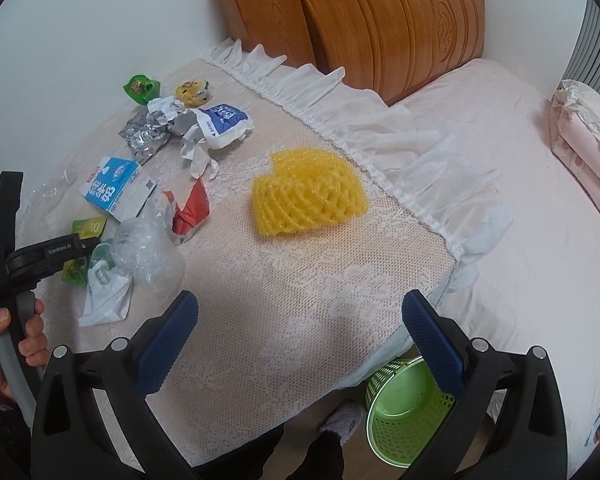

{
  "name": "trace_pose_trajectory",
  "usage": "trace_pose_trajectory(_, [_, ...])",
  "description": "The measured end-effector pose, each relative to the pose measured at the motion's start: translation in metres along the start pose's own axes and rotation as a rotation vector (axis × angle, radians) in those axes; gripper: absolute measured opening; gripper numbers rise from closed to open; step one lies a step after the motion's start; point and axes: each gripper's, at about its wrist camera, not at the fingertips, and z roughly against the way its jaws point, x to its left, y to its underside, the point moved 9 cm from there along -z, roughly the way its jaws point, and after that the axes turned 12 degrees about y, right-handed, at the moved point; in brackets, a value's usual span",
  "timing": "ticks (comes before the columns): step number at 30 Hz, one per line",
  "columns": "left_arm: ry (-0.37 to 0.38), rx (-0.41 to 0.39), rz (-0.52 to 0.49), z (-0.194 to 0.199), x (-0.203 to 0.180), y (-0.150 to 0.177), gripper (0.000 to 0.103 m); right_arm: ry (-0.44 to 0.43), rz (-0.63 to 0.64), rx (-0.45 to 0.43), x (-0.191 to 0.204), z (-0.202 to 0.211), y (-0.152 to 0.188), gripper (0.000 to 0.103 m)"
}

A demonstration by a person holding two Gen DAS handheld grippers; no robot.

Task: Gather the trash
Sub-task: 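Grasp the yellow-green snack bag with left tool while right tool grasps the yellow foam net, then drop the yellow foam net and snack bag into the green basket with both tools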

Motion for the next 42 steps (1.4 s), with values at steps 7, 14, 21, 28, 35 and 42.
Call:
trace_pose_trajectory(7, [-0.012, -0.059, -0.053, 0.018, 0.008, -0.006, 0.045, 0.042, -0.013, -0.002, -0.01, -0.028, -0.029, 0.101])
trace_pose_trajectory(14, [-0.043, -0.129, -0.1, 0.059, 0.023, -0.01, 0.045, 0.084, 0.007, 0.006, 0.005, -0.071, -0.062, 0.1])
trace_pose_trajectory(21, [-0.01, -0.176, -0.198, 0.101, -0.006, 0.005, 0.045, -0.024, -0.019, 0.005, 0.009, -0.067, -0.058, 0.04])
trace_pose_trajectory(28, [0.165, -0.109, -0.416, 0.115, -0.111, 0.06, 0.045, -0.085, -0.102, -0.044, -0.046, -0.016, -0.029, 0.039])
trace_pose_trajectory(35, [0.423, 0.109, -0.76, 0.08, -0.271, 0.169, 0.045, 0.086, -0.217, -0.039, -0.174, 0.025, 0.056, 0.042])
trace_pose_trajectory(42, [0.464, 0.366, -1.06, 0.014, -0.371, 0.298, 0.045, 0.228, -0.32, 0.05, -0.274, 0.024, 0.161, 0.042])
